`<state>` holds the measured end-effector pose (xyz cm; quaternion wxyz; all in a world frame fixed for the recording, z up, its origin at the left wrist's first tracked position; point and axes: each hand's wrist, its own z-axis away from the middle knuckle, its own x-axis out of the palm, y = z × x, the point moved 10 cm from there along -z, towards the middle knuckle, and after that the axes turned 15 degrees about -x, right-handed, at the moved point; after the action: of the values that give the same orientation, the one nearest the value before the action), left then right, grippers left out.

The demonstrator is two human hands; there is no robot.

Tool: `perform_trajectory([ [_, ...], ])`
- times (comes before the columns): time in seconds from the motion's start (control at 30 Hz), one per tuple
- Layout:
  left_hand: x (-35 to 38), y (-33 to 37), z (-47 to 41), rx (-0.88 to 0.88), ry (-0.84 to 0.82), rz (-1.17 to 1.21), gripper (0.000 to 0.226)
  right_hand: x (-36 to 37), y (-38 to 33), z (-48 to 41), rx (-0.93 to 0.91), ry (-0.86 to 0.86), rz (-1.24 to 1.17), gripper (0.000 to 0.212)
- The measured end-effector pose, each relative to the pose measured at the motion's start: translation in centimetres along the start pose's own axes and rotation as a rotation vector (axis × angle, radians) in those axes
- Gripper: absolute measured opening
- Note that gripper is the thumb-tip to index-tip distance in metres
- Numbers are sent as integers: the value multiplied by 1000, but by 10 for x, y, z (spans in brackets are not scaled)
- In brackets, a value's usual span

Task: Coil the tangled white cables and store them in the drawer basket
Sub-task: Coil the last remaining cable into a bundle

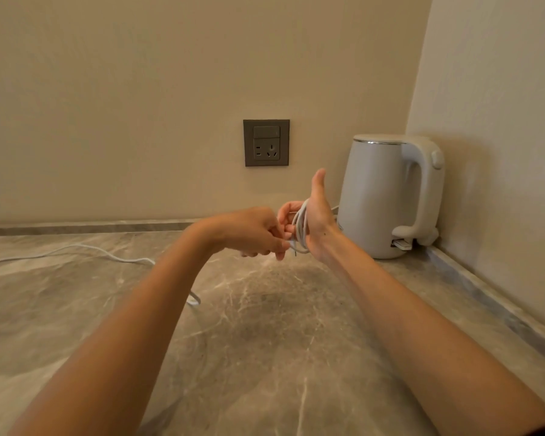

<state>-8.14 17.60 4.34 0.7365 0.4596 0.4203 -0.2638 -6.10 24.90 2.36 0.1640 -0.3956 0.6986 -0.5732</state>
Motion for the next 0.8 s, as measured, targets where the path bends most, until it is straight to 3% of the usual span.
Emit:
perform_trajectory([
  [0.3,-27,6,3,-17,260,-115,20,0,14,-3,71,-110,335,95],
  [0.4,-40,8,8,3,345,-124,25,3,26,0,158,-206,330,95],
  [0.63,-67,1,12,81,570,112,23,42,34,35,325,-647,-36,98],
  [0.8,-67,3,11,168,624,258,28,71,13,47,302,-769,-375,99],
])
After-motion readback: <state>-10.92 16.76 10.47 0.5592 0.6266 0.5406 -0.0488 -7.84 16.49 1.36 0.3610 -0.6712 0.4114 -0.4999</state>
